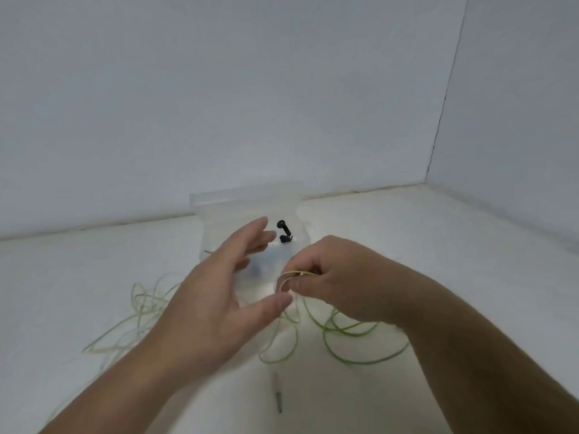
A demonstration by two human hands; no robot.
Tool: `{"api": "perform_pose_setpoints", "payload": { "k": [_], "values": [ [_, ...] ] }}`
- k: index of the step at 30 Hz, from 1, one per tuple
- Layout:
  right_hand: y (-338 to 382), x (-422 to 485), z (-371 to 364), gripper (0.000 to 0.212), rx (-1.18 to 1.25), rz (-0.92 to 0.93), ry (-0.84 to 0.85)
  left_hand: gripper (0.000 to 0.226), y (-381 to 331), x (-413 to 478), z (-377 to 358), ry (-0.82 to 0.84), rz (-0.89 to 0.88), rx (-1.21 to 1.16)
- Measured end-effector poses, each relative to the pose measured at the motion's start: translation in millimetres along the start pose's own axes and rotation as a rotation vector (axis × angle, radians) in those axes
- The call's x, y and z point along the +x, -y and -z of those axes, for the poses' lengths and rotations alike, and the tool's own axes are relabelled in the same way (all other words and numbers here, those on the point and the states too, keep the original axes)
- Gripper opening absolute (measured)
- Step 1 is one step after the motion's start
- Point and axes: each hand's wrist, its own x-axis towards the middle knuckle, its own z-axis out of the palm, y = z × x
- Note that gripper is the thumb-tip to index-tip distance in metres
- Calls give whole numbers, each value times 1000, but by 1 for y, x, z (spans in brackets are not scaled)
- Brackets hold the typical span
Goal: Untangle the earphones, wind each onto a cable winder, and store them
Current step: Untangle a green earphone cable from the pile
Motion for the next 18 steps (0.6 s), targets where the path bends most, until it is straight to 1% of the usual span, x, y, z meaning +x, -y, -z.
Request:
{"api": "perform_pose_setpoints", "payload": {
  "k": [1, 2, 3, 4, 5, 6, 8, 9, 11, 12, 14, 16, 18],
  "values": [
    [2, 0, -3, 19, 9, 34, 24, 86, -4, 2, -7, 83, 41, -42],
    [2, 0, -5, 19, 28, 51, 26, 84, -8, 5, -12, 158, 76, -70],
    [1, 0, -4, 19, 60, 50, 2, 71, -12, 10, -15, 208, 104, -96],
    [1, 0, -4, 19, 108, 35, -40, 51, -14, 14, -15, 206, 128, -114],
    [-2, 0, -2, 17, 151, 4, -111, 30, -17, 20, -15, 160, 161, -135],
    [-6, 2, 1, 13, 170, -42, -206, 19, -17, 25, -13, 96, 207, -176],
    [-22, 6, 8, 14, 91, -184, -413, 23, -17, 38, -9, -47, 307, -321],
    [-29, 7, 12, 16, 11, -272, -500, 21, -20, 43, -5, -103, 319, -391],
    [-39, 7, 20, 18, -129, -444, -634, 12, -27, 50, -1, -153, 238, -493],
    [-44, 6, 24, 18, -168, -512, -660, 9, -31, 50, -2, -164, 181, -538],
    [-54, 6, 28, 19, -246, -623, -624, 11, -32, 45, -10, -163, 97, -594],
    [-66, 8, 27, 17, -348, -709, -510, 11, -28, 34, -18, -116, 50, -527],
    [-74, 8, 25, 11, -407, -752, -403, 12, -24, 27, -20, -34, 35, -470]
  ]
}}
